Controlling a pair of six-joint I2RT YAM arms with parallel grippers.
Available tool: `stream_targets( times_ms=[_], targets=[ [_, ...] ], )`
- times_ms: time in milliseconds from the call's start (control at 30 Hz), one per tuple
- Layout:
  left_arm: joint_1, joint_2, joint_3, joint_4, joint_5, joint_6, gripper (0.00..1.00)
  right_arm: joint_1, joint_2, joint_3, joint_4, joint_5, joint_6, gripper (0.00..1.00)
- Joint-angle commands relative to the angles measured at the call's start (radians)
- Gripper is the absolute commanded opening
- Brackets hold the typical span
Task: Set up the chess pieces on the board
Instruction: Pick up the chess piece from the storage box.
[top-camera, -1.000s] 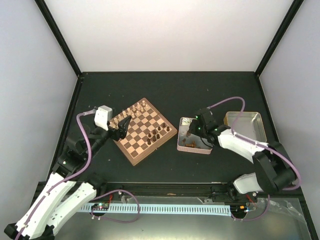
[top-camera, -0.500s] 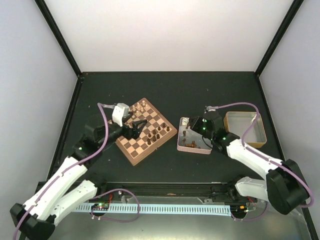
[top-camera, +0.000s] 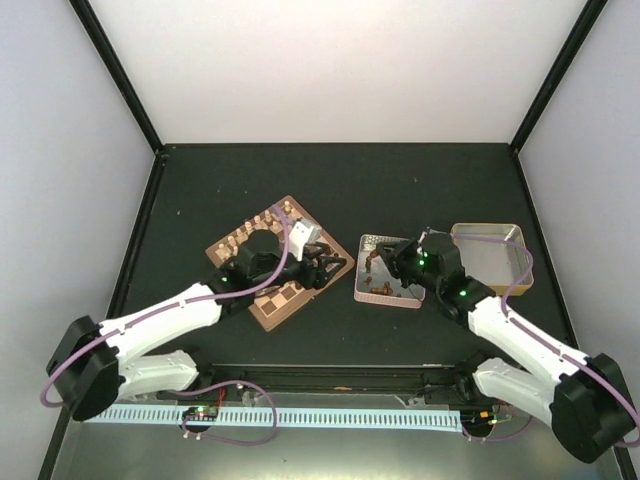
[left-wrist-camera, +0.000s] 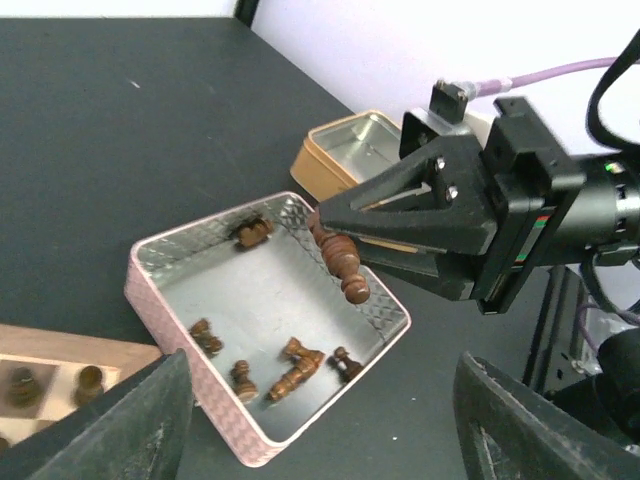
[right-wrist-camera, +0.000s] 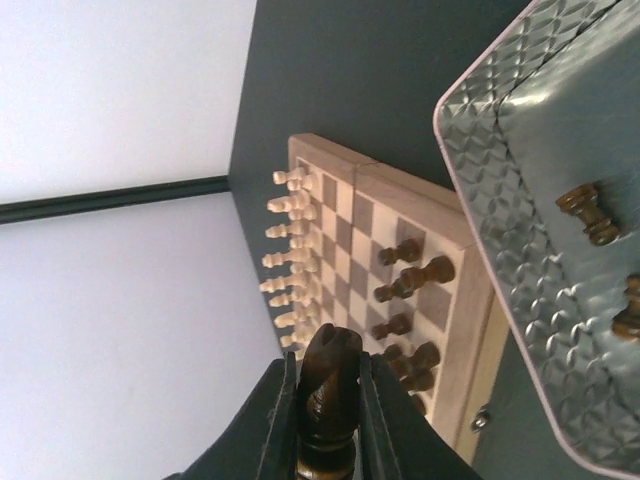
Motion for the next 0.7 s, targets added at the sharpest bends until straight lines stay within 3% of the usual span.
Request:
stream_targets(
  times_ms=[0, 300, 667],
  targets=[
    [-0.064, 0.105, 0.102, 0.077, -0.004, 0.042, 0.70, 0.001, -0.074, 0.017, -0.072, -0.004, 0.120, 0.06],
    [-0.159, 0.270, 0.226, 0.101, -0.060, 0.091, 0.56, 0.001, -0.195, 0.025, -0.163, 0.034, 0.168, 0.06],
    [-0.190, 0.379, 0.314, 0.092, -0.085, 0.113, 0.38, 0.001, -0.232, 0.014, -0.168, 0.032, 0.181, 0.06]
  ],
)
